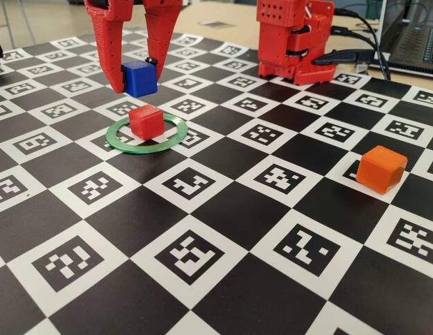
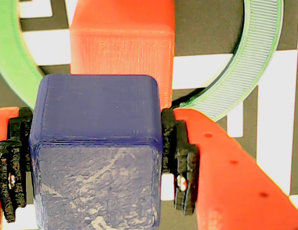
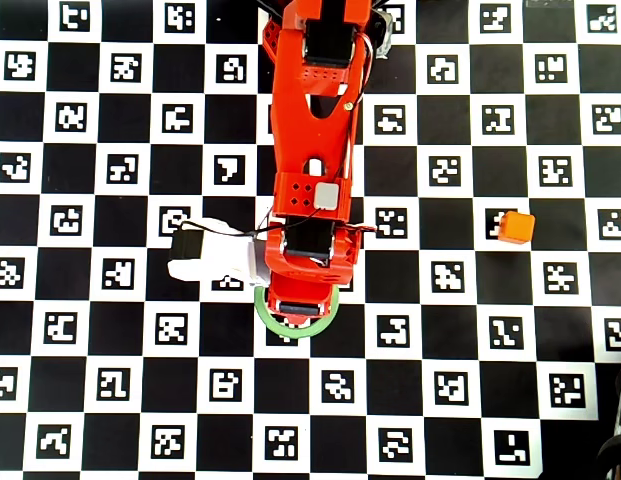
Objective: Grab the red cube then put it in the green circle then put the blue cube on top and finally the orange cube on top
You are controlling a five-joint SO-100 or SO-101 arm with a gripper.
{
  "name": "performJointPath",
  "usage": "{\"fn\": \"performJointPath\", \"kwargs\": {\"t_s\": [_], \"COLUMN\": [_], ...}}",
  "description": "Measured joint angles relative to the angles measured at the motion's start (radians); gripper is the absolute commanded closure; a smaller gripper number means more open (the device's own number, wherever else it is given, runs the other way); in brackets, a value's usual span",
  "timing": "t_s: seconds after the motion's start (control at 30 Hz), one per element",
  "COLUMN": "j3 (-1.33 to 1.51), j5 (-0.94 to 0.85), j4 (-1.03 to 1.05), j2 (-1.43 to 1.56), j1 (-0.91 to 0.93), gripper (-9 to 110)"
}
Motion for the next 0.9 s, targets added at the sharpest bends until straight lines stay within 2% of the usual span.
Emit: {"fn": "performJointPath", "kwargs": {"t_s": [0.9], "j3": [0.086], "j5": [-0.005], "j4": [-0.095], "j2": [0.0], "j1": [0.002], "gripper": [97]}}
